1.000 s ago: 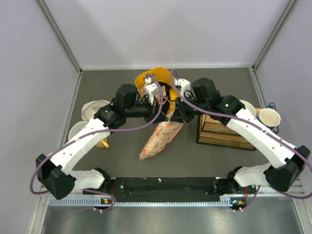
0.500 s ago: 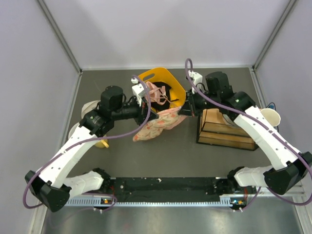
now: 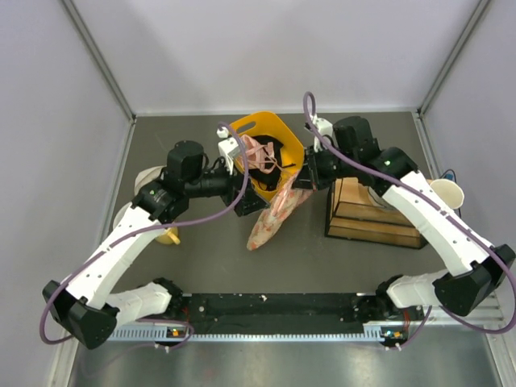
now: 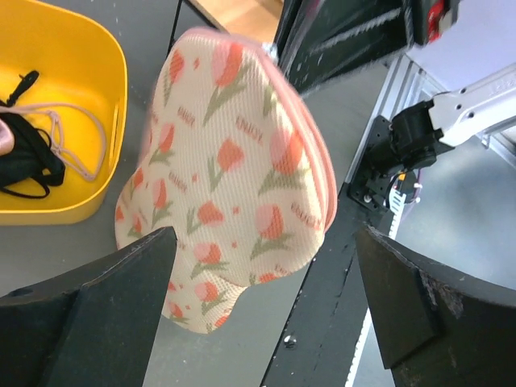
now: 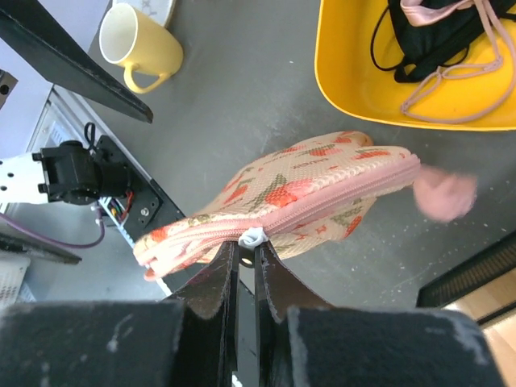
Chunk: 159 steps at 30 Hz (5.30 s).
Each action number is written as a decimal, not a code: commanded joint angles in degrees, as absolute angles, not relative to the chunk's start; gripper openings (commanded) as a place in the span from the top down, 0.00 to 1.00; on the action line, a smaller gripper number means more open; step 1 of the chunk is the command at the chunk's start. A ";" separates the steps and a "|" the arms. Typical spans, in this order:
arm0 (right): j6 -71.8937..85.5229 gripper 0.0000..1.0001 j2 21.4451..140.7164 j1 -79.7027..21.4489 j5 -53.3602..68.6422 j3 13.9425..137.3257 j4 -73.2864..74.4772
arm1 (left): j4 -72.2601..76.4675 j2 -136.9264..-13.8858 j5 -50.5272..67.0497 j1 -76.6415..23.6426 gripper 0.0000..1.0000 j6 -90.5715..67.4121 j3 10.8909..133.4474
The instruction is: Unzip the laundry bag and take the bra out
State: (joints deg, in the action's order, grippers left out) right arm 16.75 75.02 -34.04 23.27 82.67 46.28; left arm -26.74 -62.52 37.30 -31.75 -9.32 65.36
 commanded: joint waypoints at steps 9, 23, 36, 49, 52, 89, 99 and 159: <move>19.95 1.00 77.34 -38.94 18.02 87.63 47.11 | -14.17 -68.73 36.39 -36.21 0.07 -19.15 71.28; 19.16 1.00 77.52 -39.11 18.90 87.71 47.20 | -11.41 -73.13 34.47 -37.62 1.00 -21.36 69.70; 18.02 1.00 76.73 -39.11 19.42 86.66 47.11 | -18.95 -60.94 32.43 -36.65 1.00 -15.49 65.40; 15.91 1.00 78.49 -39.02 14.07 85.69 46.67 | -27.33 -49.48 28.48 -35.77 1.00 -11.95 60.82; 15.91 1.00 78.22 -39.11 14.50 86.75 46.67 | -27.94 -50.44 27.78 -35.77 1.00 -11.95 61.61; 12.66 0.34 72.69 -33.94 22.49 90.00 49.92 | -18.19 -67.16 34.54 -37.53 1.00 -17.23 69.35; 10.64 0.39 71.98 -31.73 31.81 90.00 49.31 | -22.14 -65.04 37.09 -37.27 1.00 -12.48 69.52; 12.92 1.00 73.48 -33.75 31.92 85.08 46.23 | -21.71 -65.48 41.22 -37.27 1.00 -8.88 69.35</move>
